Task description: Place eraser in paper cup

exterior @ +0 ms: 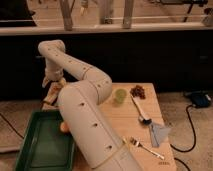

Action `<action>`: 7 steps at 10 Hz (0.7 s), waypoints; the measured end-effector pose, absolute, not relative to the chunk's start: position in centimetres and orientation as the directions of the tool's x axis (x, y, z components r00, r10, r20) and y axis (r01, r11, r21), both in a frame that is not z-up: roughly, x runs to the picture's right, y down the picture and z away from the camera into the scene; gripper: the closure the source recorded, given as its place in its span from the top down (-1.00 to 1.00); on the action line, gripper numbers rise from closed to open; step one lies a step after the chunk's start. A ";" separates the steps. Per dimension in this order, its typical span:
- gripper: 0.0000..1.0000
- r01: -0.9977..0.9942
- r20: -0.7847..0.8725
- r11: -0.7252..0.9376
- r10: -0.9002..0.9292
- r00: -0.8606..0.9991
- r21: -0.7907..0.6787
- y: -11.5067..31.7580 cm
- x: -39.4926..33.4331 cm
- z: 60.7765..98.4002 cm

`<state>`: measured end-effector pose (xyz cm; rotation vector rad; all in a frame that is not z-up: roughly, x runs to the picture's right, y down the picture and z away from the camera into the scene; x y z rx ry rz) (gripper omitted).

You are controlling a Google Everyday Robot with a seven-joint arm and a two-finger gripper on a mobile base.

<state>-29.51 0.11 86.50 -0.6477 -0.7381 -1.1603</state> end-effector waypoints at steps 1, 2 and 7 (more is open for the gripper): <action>0.60 0.959 0.792 0.274 -0.567 0.225 -0.076 0.1 -29.5 86.5; 0.60 0.959 0.790 0.273 -0.569 0.227 -0.079 0.1 -29.5 86.5; 0.60 0.959 0.790 0.274 -0.569 0.228 -0.080 0.1 -29.4 86.5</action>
